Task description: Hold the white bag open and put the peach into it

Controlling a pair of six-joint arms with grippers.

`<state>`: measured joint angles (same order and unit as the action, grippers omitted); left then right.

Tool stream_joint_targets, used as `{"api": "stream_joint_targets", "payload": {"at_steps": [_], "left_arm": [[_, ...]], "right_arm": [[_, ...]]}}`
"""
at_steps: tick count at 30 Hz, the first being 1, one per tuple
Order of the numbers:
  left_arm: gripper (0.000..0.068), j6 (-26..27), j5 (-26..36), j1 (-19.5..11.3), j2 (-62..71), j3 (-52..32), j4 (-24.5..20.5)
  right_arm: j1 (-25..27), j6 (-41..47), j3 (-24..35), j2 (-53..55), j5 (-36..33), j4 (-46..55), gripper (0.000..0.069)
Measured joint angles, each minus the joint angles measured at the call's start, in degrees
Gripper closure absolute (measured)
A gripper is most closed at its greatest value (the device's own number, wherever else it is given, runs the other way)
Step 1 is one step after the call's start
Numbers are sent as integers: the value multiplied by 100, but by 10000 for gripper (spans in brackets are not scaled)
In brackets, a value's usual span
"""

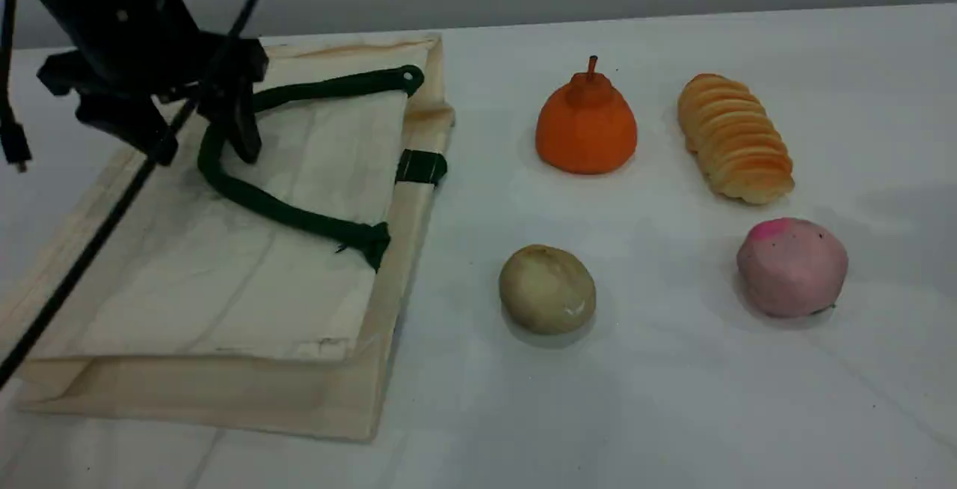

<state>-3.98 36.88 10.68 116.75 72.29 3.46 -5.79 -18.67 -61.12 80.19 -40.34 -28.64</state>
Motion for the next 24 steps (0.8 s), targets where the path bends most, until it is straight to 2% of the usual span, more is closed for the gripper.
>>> {"api": "stream_joint_targets", "payload": {"at_steps": [7,11,15,21,22,24], "left_arm": [[115,5,-212,-5,155,0,-13],[173,5,-229,-5,224,0,-15],[290,5,-229,-5,224,0,-15],[552,192,-93,-5,224,-5,-50],[578,285,-48,-5,212,-5,-50],[581,524,108,-5,197,50,-50]], "right_arm": [[0,0,0,0,10,0,104],[0,-5,0,0,28,0,104],[0,-5,0,0,30,0,104],[0,-11,0,0,35,0,104],[0,-11,0,0,35,0,104],[0,-11,0,0,35,0,104]]}}
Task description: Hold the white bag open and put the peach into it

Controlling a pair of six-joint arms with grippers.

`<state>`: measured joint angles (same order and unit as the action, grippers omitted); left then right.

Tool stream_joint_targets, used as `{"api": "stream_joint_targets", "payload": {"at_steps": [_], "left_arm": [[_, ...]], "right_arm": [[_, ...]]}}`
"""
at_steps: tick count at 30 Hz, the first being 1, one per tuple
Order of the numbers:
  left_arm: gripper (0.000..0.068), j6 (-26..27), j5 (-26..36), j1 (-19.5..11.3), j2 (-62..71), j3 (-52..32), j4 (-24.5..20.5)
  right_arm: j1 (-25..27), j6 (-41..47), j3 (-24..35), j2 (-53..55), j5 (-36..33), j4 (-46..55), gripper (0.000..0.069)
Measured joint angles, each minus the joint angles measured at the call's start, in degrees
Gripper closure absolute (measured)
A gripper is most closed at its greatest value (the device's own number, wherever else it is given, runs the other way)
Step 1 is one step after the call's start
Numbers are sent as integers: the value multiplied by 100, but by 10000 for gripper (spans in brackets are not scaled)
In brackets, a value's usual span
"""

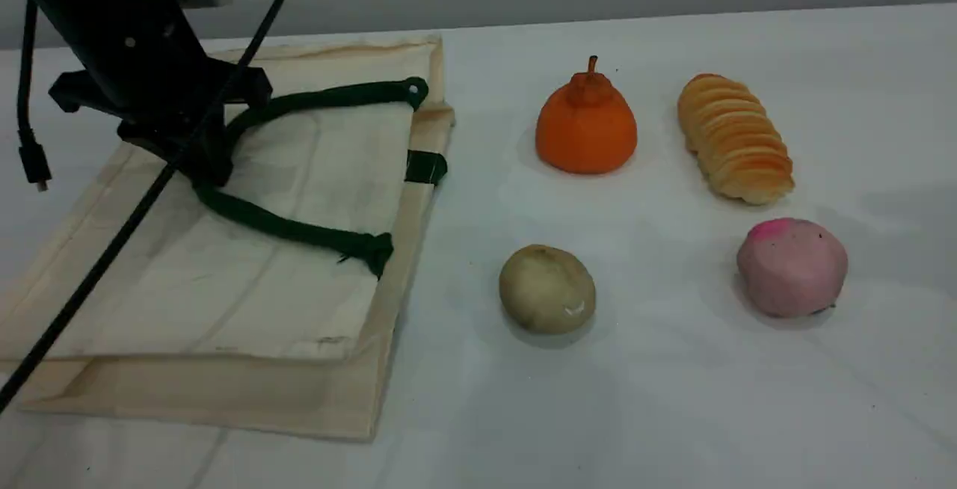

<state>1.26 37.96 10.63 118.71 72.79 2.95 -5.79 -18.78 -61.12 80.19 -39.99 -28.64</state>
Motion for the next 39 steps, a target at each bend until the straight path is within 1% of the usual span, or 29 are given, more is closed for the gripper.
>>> {"api": "stream_joint_targets", "payload": {"at_steps": [3,6,12,15,17,19,24,27,29,31,39], "left_arm": [[581,295,443,0,0,266,0],[581,610,1063,0,-5,719,0],[581,1500,2655,0,-5,1842,-3],[581,1887,3114,-7,-52,2374,2],[581,1987,3226,-12,-171,2636,2],[581,2154,3209,-17,-349,2747,7],[581,2603,3222,-17,-822,2747,91],[581,2969,3222,-17,-1095,2747,272],[581,3266,3211,-17,-1240,2740,329],[581,3431,3211,-17,-1366,2740,336],[581,3502,3217,-17,-1788,2735,294]], "right_arm": [[0,0,0,0,0,0,104],[0,0,0,0,0,5,104],[0,1,0,0,0,5,104],[0,1,0,0,0,15,104],[0,-6,0,0,-5,15,104],[0,-68,0,0,-5,15,104],[0,-114,0,0,-5,15,104],[0,-217,0,0,-5,15,104],[0,-284,0,0,-5,15,104],[0,-289,0,0,-5,15,104],[0,-412,0,166,-70,9,104]]}}
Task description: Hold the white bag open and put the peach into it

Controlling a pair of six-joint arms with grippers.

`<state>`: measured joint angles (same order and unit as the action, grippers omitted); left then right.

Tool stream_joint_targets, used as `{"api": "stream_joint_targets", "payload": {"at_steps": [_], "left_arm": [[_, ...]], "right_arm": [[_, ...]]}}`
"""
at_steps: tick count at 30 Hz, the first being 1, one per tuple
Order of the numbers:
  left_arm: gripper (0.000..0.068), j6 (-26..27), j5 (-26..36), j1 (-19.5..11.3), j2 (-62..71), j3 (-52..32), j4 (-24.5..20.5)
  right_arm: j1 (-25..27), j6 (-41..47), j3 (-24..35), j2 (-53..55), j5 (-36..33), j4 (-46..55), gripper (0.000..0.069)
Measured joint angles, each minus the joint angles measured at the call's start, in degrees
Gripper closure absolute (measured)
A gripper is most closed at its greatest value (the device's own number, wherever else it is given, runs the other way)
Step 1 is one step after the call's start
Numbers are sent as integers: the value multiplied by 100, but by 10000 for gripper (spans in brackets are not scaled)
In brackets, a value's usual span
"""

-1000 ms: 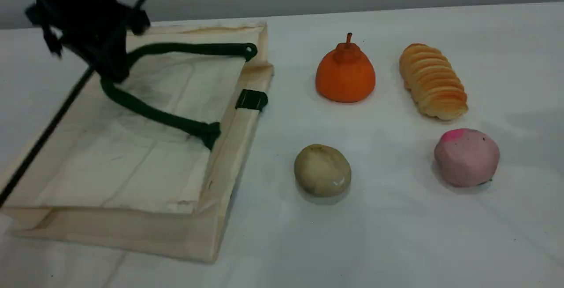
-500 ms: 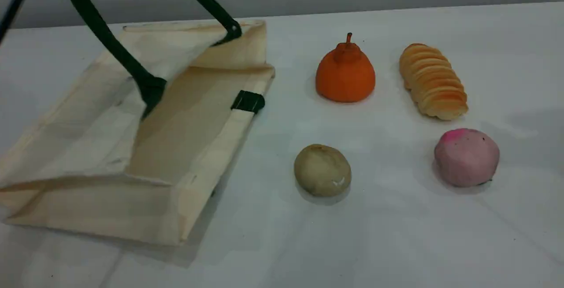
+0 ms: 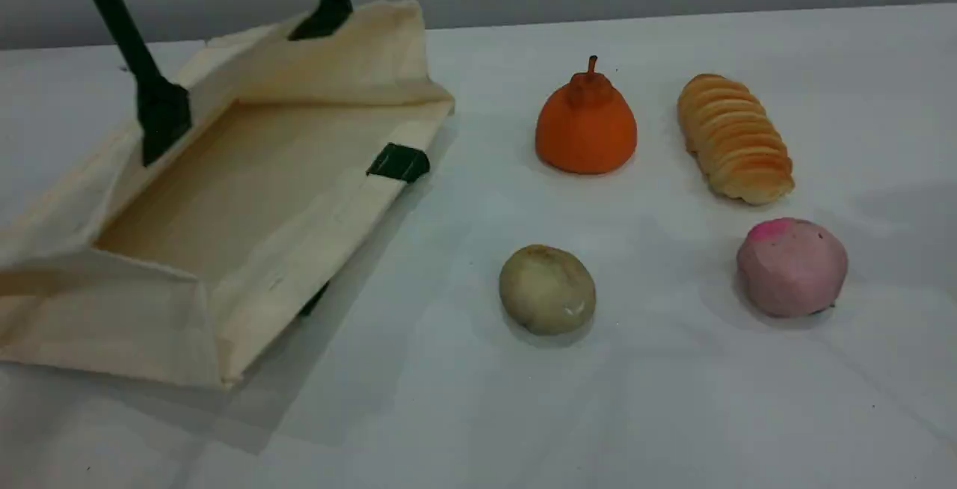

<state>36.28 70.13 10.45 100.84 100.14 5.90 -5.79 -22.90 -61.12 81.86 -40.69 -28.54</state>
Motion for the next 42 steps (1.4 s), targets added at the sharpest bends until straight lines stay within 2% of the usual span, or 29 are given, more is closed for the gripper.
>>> {"api": "stream_joint_targets", "payload": {"at_steps": [5,15,19,23,27,35,42], "left_arm": [[581,123,0,0,-262,0,188],[581,718,-11,17,-551,0,1155],[581,969,-12,192,-623,5,1521],[581,1041,-12,457,-624,5,1496],[581,1055,-17,640,-624,5,1277],[581,1060,-17,640,-876,5,1191],[581,1060,-12,640,-960,5,1191]], "right_arm": [[0,0,0,242,-20,0,104],[0,-42,0,462,-24,-4,104],[0,-63,0,462,-24,-4,104],[0,-92,0,462,-46,-4,104],[0,-184,0,462,-60,-4,104],[0,-482,0,627,-67,-11,104],[-300,-642,0,1216,-164,11,104]]}}
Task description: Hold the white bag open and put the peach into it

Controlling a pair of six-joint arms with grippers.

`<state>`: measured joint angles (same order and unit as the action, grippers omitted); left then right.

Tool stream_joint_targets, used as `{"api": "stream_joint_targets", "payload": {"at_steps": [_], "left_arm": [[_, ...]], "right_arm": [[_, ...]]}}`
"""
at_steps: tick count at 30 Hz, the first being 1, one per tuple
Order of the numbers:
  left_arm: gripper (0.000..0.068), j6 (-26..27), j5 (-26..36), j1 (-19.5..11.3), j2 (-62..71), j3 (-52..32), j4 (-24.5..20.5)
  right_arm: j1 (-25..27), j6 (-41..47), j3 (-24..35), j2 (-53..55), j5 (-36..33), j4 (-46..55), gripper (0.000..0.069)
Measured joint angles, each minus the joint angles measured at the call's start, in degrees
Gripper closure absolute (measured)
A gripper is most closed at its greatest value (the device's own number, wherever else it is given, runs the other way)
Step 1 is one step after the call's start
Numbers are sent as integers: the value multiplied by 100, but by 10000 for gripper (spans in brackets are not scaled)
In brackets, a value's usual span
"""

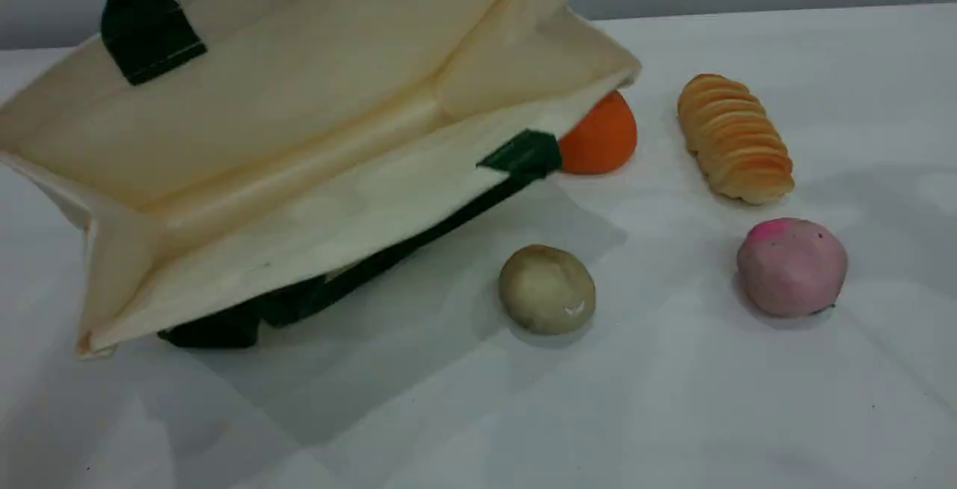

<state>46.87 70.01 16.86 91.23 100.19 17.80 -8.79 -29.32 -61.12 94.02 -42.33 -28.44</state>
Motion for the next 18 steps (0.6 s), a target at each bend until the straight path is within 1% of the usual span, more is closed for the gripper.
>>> {"api": "stream_joint_targets", "payload": {"at_steps": [4,8,13,18], "left_arm": [[581,0,0,0,0,0,5],[581,0,0,0,0,0,11],[581,0,0,0,0,0,11],[581,0,0,0,0,0,11]], "right_arm": [[-273,0,0,351,-86,26,104],[-472,43,0,682,-382,31,104],[-499,474,0,1143,-744,57,104],[-499,582,0,1685,-685,261,104]]}}
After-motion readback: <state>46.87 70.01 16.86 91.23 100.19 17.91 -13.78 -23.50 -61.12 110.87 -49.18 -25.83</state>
